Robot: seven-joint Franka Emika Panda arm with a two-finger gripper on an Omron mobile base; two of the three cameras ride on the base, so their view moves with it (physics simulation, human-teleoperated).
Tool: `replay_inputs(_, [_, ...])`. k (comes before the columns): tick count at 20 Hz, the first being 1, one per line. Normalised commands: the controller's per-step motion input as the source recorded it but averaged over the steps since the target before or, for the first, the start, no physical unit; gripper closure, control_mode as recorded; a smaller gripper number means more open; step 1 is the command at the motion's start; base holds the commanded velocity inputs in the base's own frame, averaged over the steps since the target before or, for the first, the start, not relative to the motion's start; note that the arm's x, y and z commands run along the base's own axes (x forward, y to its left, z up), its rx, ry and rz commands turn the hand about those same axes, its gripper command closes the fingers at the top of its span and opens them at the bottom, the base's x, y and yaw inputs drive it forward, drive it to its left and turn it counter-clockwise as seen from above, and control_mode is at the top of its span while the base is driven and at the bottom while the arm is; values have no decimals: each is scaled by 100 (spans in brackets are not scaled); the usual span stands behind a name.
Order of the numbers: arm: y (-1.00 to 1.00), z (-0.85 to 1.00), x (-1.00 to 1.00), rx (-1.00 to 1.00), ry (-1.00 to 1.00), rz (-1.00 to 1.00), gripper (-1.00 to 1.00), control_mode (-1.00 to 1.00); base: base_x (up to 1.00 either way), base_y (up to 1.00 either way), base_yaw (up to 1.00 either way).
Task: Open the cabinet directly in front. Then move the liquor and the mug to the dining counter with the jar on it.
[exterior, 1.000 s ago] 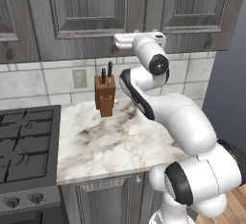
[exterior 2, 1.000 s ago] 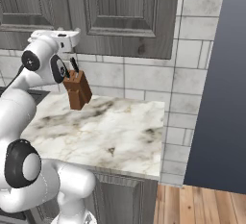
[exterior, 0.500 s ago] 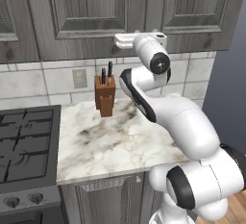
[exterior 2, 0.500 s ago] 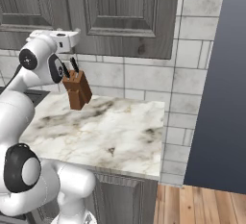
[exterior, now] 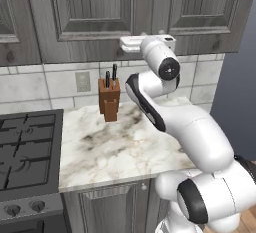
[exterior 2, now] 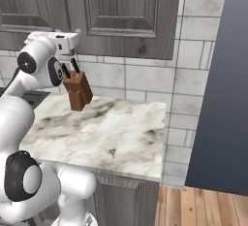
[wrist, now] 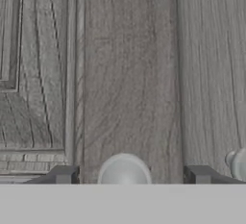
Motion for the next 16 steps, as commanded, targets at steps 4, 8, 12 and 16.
replay_inputs(4, [66,0,-70,-6,0,0,100,-100,0,0,0])
replay_inputs(8, [83,3,-87,-12,-9,-1,100,-100,0,0,0])
replay_inputs(12, [99,5,-87,-19,-7,-3,100,-100,0,0,0])
replay_inputs(16, [100,1,-83,-21,-1,-8,100,-100,0,0,0])
